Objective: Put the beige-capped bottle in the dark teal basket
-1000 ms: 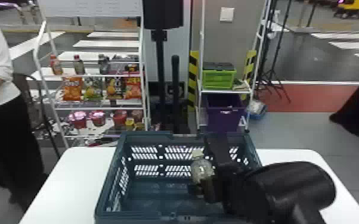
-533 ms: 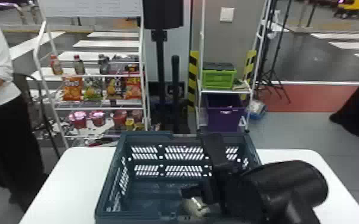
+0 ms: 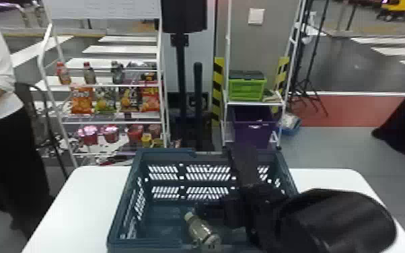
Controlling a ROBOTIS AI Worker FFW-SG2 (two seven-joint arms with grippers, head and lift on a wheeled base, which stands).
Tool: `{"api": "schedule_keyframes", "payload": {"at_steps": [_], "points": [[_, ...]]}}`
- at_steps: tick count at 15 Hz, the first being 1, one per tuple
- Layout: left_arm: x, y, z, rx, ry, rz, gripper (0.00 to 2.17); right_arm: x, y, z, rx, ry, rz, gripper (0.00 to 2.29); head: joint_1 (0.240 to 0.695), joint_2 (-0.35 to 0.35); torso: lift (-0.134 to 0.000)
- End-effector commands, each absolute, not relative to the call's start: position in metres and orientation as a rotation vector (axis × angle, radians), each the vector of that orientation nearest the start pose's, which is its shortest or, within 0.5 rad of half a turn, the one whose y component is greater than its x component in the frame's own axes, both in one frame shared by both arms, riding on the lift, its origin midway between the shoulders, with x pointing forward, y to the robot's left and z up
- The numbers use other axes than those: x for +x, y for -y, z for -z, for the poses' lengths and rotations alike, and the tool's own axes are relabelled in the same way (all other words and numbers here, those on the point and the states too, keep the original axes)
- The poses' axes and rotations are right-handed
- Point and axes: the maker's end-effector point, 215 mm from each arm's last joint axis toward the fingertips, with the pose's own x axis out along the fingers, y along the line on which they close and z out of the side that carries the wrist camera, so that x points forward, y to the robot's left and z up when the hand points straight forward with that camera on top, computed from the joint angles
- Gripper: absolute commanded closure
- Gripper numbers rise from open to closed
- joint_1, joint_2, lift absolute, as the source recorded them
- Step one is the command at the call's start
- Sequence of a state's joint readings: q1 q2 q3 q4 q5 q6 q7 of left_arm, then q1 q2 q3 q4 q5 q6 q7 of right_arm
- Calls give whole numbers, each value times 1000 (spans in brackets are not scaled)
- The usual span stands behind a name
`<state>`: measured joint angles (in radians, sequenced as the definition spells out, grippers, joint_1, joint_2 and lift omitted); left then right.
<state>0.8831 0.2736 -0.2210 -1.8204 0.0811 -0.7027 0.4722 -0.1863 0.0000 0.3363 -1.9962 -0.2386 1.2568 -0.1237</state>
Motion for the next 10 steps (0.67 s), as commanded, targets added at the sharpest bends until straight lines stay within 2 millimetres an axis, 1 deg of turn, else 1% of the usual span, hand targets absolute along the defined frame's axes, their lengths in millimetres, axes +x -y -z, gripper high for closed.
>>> {"api": "schedule_keyframes", "payload": {"at_steps": [1, 5, 7, 10], "points": [[261, -250, 397, -77, 16, -171, 151, 507, 30, 336, -11, -566, -379, 66, 499, 0, 0], [262, -242, 394, -84, 22, -160, 151, 468, 104, 330, -4, -486, -289, 53, 499, 0, 0], [261, -241, 396, -80, 18, -160, 151, 452, 135, 326, 20, -432, -258, 53, 499, 0, 0], [263, -237, 393, -86, 25, -155, 151, 427, 167, 314, 86, -291, -239, 60, 499, 0, 0]]}}
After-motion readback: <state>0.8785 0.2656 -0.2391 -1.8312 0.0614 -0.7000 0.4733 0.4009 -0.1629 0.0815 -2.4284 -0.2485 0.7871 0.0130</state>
